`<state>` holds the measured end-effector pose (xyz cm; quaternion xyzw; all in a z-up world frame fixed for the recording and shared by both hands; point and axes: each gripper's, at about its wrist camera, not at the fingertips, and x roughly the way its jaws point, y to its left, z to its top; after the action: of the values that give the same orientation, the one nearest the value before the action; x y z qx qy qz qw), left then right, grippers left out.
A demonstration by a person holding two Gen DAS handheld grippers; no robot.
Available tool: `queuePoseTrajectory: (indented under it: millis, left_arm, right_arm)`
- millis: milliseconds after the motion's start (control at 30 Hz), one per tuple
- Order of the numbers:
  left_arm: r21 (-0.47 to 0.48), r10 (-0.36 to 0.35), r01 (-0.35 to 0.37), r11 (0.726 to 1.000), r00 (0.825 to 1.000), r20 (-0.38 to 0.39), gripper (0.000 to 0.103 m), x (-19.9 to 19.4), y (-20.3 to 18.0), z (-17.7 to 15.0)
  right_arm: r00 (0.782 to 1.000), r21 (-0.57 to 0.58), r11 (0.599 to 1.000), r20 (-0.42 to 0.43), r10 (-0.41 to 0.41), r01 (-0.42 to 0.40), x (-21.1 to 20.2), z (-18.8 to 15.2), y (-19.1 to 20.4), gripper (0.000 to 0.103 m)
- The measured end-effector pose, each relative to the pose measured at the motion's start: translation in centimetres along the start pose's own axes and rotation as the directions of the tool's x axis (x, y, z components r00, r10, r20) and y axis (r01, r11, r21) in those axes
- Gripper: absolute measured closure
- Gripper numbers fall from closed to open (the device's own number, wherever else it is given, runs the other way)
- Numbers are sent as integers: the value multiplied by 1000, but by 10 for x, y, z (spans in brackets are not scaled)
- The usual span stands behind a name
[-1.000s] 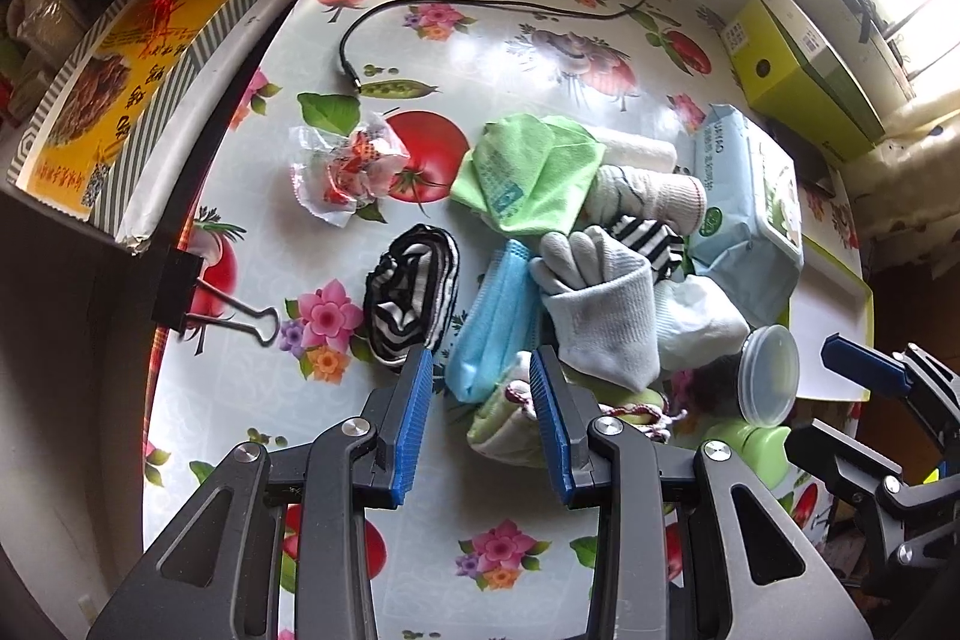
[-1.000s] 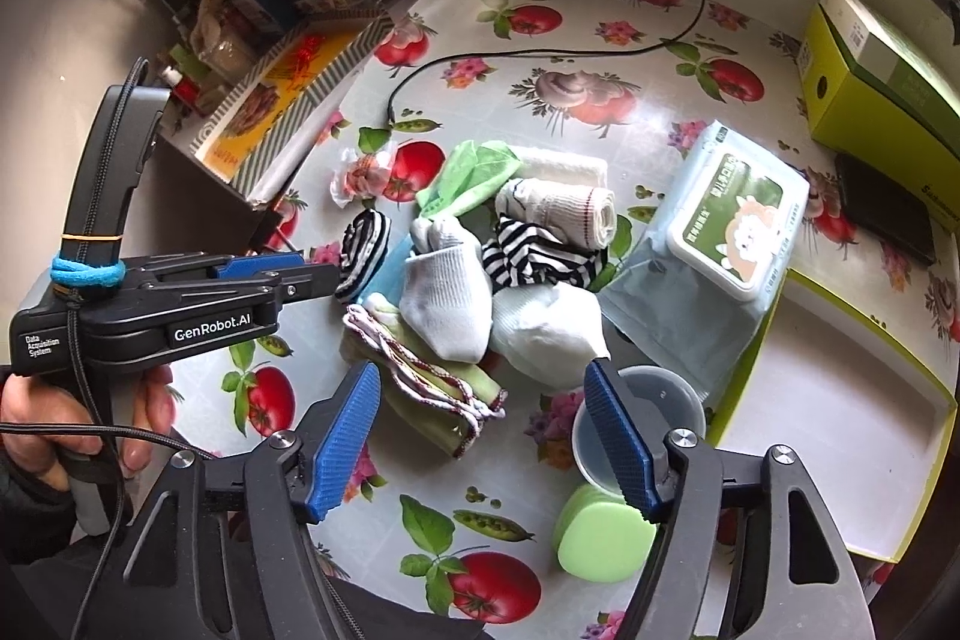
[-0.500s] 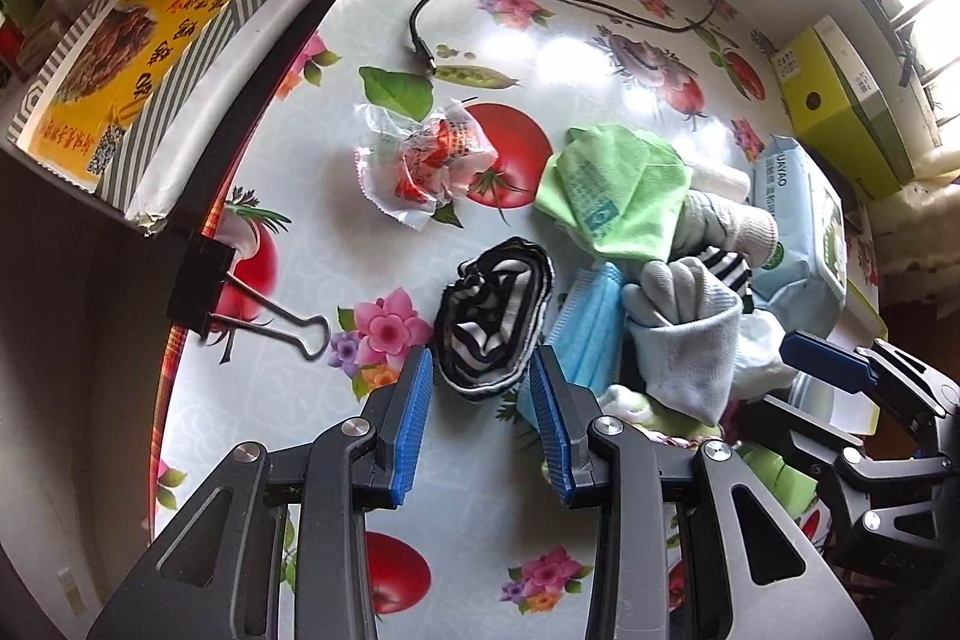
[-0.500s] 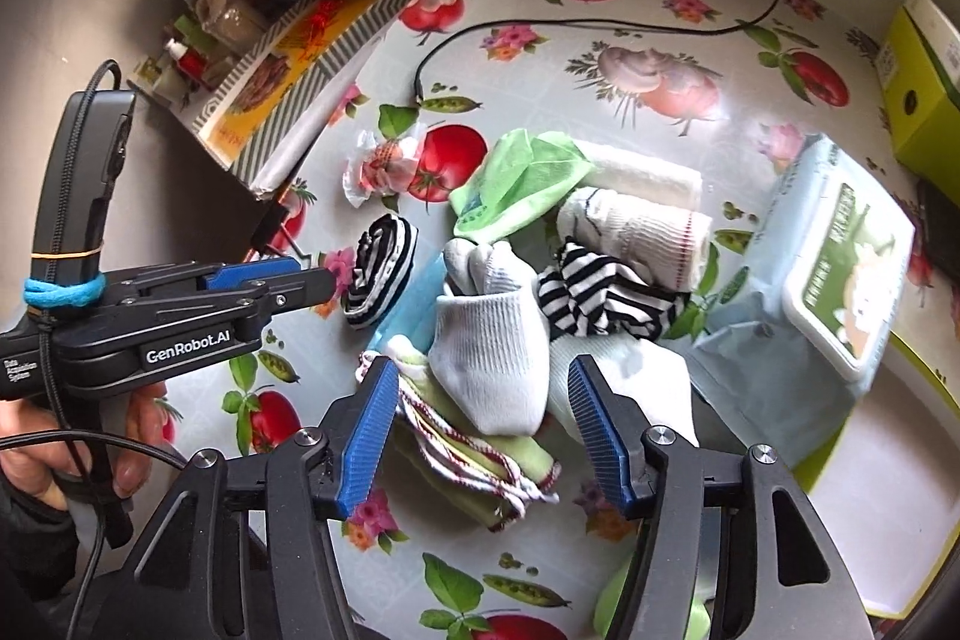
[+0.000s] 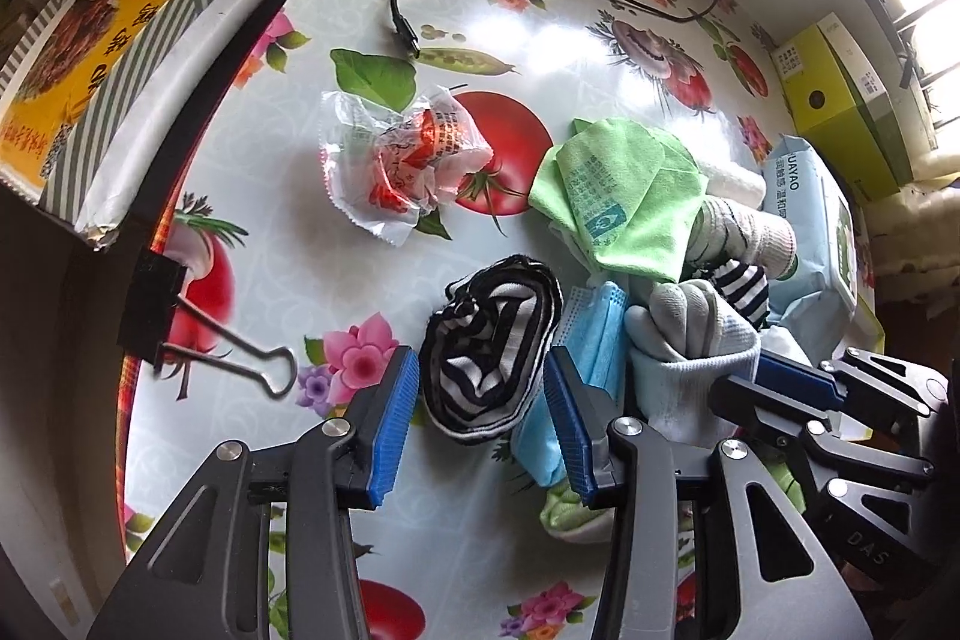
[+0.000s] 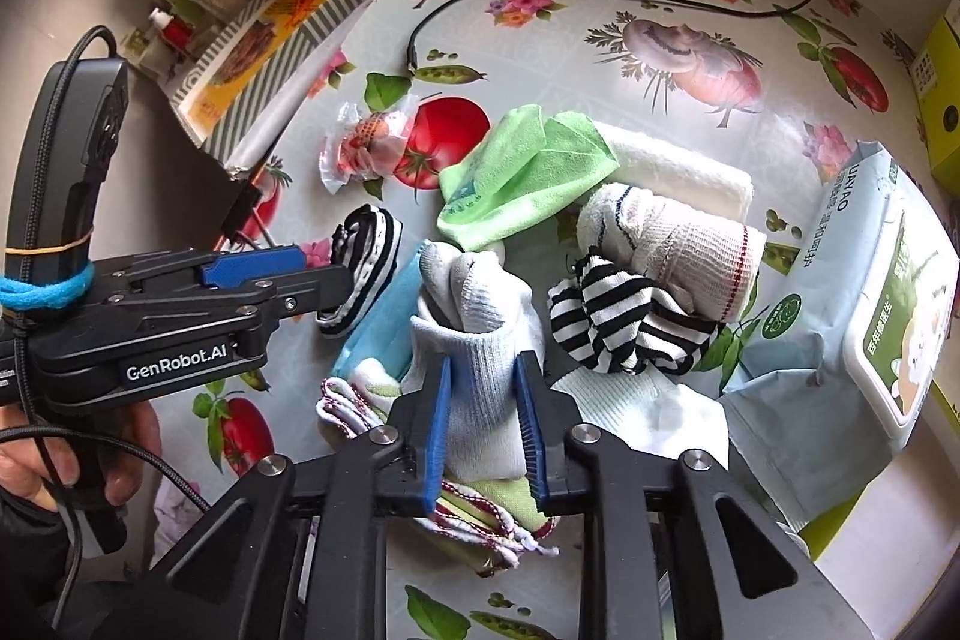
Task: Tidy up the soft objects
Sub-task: 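Grasp the white glove with the right tool while the left tool grasps the striped sock, then carry the glove with the right tool while the left tool carries the sock to the white tray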
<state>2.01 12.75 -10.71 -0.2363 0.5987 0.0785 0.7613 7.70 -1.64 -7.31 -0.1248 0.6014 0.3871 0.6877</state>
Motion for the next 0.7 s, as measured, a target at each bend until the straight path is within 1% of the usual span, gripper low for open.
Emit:
queuePoseTrajectory:
  millis: [133,200,300,333,367,400,467,500,700]
  left_arm:
    - [15,12,-11,1000,1000,-14,58,9,-1,2]
    - [40,27,-26,999,999,-25,58,15,-4,1]
    - [62,31,-29,998,999,-27,58,18,-7,-2]
    - [65,32,-31,997,999,-21,61,18,-8,-3]
    - [65,31,-30,997,999,-13,67,17,-9,-4]
    - [62,29,-29,998,999,-13,82,17,-9,-5]
    - [53,32,-31,998,999,-12,87,15,-10,-7]
    - [52,31,-30,998,1000,-7,91,14,-10,-8]
    - [45,40,-41,998,999,34,92,-6,-13,-8]
  right_arm:
    - [1000,2,1000,9,3,-3,-3,-2,-1,90]
    - [1000,3,1000,10,9,-9,-4,-3,-1,91]
    - [1000,4,1000,18,14,-14,-8,-5,0,93]
    - [1000,2,1000,21,17,-17,-10,-6,0,93]
    - [999,-2,1000,28,17,-16,-13,-7,1,93]
    - [999,-3,1000,34,19,-19,-16,-7,1,93]
    - [998,3,1000,51,28,-28,-24,-8,1,93]
    - [998,5,1000,61,28,-29,-27,-9,0,93]
    - [992,19,999,117,42,-44,-50,-14,-2,93]
